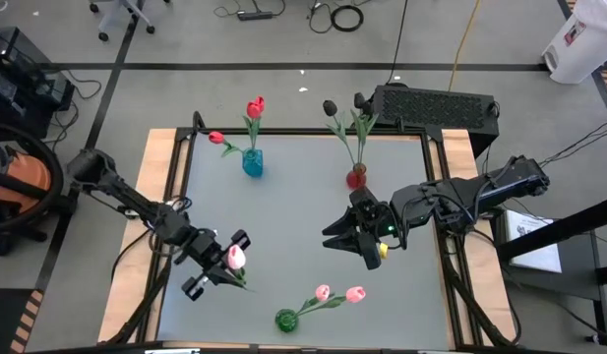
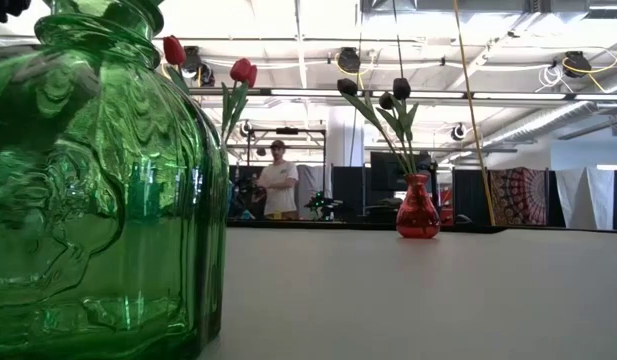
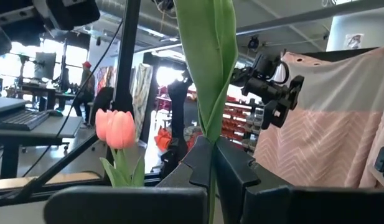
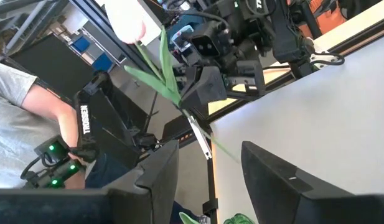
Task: Sort flowers into vase by color
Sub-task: Put the pink tulip into the green vase
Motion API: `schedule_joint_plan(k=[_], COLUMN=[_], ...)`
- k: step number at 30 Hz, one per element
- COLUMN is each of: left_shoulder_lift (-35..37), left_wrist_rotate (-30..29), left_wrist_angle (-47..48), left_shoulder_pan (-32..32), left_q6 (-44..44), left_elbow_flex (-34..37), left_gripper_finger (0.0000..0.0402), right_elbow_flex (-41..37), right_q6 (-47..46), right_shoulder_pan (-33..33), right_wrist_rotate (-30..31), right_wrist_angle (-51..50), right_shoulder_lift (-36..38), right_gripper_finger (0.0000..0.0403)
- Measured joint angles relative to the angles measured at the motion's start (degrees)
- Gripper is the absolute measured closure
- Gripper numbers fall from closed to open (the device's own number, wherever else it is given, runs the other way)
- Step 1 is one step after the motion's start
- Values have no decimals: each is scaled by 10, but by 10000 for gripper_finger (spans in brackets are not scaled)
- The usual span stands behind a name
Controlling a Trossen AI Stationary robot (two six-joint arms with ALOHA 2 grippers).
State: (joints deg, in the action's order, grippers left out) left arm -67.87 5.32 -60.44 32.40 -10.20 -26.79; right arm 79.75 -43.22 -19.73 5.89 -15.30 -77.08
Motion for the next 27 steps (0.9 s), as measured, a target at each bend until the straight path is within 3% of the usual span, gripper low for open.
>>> schedule_joint_plan(k=[7, 15, 27], left_shoulder_lift=[-54, -93, -108], left_wrist_rotate=[-3, -90, -74], left_wrist_angle=[-22, -15, -17], left_shoulder_pan=[0, 13, 15], left_q6=[0, -12, -10], left_elbow_flex=[-26, -68, -76], left_gripper_finger=[388, 388, 388], right_elbow_flex=[0, 0, 0], right_q6=[0, 0, 0], right_shoulder_pan=[0, 0, 0], right_wrist_rotate=[0, 0, 0], right_wrist_angle=[0, 0, 0], right_shoulder_lift=[0, 0, 0], right_gripper_finger=[236, 236, 236])
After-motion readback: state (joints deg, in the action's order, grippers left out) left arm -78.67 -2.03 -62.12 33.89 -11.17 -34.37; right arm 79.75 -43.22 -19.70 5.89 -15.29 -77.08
